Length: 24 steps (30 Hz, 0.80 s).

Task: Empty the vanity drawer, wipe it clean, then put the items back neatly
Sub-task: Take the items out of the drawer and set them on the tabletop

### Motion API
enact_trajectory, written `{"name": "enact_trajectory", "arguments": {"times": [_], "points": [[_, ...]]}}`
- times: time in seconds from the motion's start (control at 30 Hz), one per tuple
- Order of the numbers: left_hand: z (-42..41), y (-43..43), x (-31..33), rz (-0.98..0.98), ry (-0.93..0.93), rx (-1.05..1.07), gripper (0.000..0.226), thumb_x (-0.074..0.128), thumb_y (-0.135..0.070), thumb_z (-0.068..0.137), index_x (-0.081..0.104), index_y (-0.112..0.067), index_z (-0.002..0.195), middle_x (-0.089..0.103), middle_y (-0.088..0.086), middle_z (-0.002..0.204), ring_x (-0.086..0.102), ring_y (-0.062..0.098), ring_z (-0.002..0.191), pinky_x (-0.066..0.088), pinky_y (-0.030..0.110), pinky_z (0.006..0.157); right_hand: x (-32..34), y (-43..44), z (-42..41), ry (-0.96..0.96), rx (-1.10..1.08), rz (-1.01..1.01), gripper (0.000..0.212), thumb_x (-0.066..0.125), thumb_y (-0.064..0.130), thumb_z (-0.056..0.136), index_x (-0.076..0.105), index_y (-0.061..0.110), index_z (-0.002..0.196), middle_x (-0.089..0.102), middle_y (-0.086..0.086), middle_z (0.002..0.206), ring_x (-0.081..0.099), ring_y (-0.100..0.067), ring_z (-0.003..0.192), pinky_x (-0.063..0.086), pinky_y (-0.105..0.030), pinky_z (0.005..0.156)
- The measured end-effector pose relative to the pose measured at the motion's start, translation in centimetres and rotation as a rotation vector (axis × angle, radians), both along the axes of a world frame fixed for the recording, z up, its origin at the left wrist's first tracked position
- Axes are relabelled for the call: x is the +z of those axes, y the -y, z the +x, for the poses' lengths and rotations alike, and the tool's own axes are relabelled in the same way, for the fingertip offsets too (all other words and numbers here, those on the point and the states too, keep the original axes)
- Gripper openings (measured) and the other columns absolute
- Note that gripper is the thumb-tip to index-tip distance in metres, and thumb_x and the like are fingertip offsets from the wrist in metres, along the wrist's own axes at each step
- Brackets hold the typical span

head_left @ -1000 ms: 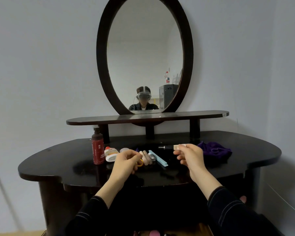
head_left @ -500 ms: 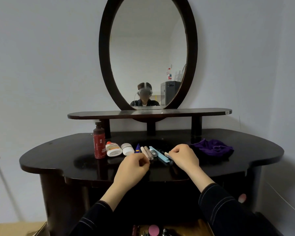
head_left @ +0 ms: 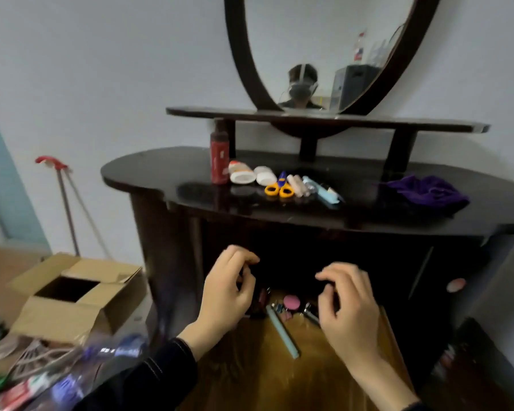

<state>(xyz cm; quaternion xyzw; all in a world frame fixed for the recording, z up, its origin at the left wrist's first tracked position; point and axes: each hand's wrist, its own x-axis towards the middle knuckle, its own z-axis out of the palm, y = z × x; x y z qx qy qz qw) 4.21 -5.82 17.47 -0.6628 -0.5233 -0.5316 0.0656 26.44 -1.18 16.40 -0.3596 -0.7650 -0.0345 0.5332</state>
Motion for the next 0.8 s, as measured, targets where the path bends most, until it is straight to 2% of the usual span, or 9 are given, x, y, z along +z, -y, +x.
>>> {"name": "enact_trajectory", "arguments": {"times": [0.1, 0.17, 0.3, 0.37, 0.43, 0.47, 0.6, 0.7, 0.8], "points": [[-2.2, 1.6, -4.7, -0.345, 0.255, 0.035, 0.035, 0.051, 0.01, 0.084, 0.064, -0.022, 0.092, 0.064, -0.007, 0.087, 0.062, 0.014, 0.08, 0.051, 0.036, 0.068, -5.3, 0.7, -1.6, 0.318, 0.119, -0.364, 0.017, 0.059, 0.013, 0.095, 0.064, 0.022, 0.108, 0.053, 0.014, 0.114, 0.053, 0.002, 0.096, 0.044, -0.009, 0.07], [-3.5, 2.1, -7.0, -0.526, 0.358, 0.068, 0.039, 0.051, 0.013, 0.084, 0.066, -0.022, 0.092, 0.068, -0.002, 0.081, 0.064, 0.018, 0.076, 0.054, 0.046, 0.07, -8.7, 0.1, -3.1, 0.433, 0.178, -0.607, 0.017, 0.056, 0.019, 0.1, 0.06, 0.027, 0.114, 0.048, 0.018, 0.127, 0.049, 0.009, 0.084, 0.043, -0.006, 0.068], [-4.4, 2.6, -9.4, -0.557, 0.44, 0.067, 0.041, 0.048, 0.013, 0.085, 0.067, -0.022, 0.094, 0.069, -0.003, 0.079, 0.067, 0.017, 0.071, 0.057, 0.045, 0.067, -13.0, -0.4, -5.9, 0.614, 0.19, -0.81, 0.032, 0.053, 0.031, 0.102, 0.05, 0.031, 0.134, 0.042, 0.019, 0.138, 0.056, 0.001, 0.066, 0.044, -0.012, 0.053], [-4.6, 2.6, -9.8, -0.519, 0.499, 0.07, 0.042, 0.045, 0.013, 0.085, 0.067, -0.022, 0.093, 0.069, -0.001, 0.079, 0.066, 0.02, 0.068, 0.055, 0.037, 0.062, -14.3, -0.4, -7.2, 0.685, 0.251, -0.846, 0.046, 0.054, 0.033, 0.101, 0.043, 0.03, 0.146, 0.042, 0.013, 0.149, 0.063, 0.001, 0.095, 0.052, -0.012, 0.071], [-4.8, 2.4, -10.2, -0.505, 0.537, 0.07, 0.04, 0.044, 0.013, 0.085, 0.067, -0.02, 0.092, 0.07, 0.001, 0.078, 0.066, 0.021, 0.066, 0.053, 0.028, 0.059, -15.2, -0.2, -8.6, 0.746, 0.307, -0.881, 0.054, 0.057, 0.033, 0.1, 0.039, 0.032, 0.15, 0.035, 0.005, 0.159, 0.054, -0.015, 0.131, 0.053, -0.026, 0.097], [-4.9, 2.4, -10.2, -0.507, 0.539, 0.068, 0.039, 0.044, 0.012, 0.085, 0.068, -0.018, 0.091, 0.07, 0.0, 0.077, 0.066, 0.02, 0.065, 0.053, 0.026, 0.059, -15.4, 0.0, -9.3, 0.776, 0.318, -0.89, 0.055, 0.058, 0.035, 0.099, 0.038, 0.034, 0.151, 0.032, 0.001, 0.161, 0.049, -0.022, 0.137, 0.052, -0.032, 0.102], [-4.6, 2.5, -10.2, -0.535, 0.476, 0.06, 0.037, 0.046, 0.011, 0.082, 0.069, -0.017, 0.089, 0.069, -0.003, 0.075, 0.065, 0.017, 0.067, 0.053, 0.03, 0.062, -16.0, 0.4, -11.7, 0.816, 0.339, -0.921, 0.058, 0.06, 0.039, 0.098, 0.037, 0.036, 0.151, 0.043, 0.001, 0.153, 0.051, -0.023, 0.134, 0.049, -0.037, 0.105], [-4.3, 2.8, -10.0, -0.529, 0.369, 0.049, 0.034, 0.047, 0.008, 0.079, 0.069, -0.016, 0.088, 0.068, -0.007, 0.076, 0.064, 0.015, 0.07, 0.053, 0.037, 0.064, -16.4, 0.5, -12.8, 0.817, 0.363, -0.993, 0.041, 0.06, 0.036, 0.098, 0.05, 0.037, 0.137, 0.06, 0.005, 0.132, 0.062, -0.019, 0.114, 0.056, -0.037, 0.092], [-4.1, 3.1, -10.0, -0.524, 0.212, 0.03, 0.029, 0.05, 0.005, 0.078, 0.068, -0.015, 0.089, 0.067, -0.006, 0.082, 0.063, 0.013, 0.076, 0.052, 0.038, 0.069, -16.6, 0.4, -12.6, 0.724, 0.368, -1.057, 0.025, 0.06, 0.033, 0.098, 0.059, 0.036, 0.123, 0.065, 0.009, 0.114, 0.064, -0.013, 0.098, 0.058, -0.035, 0.085]]}}
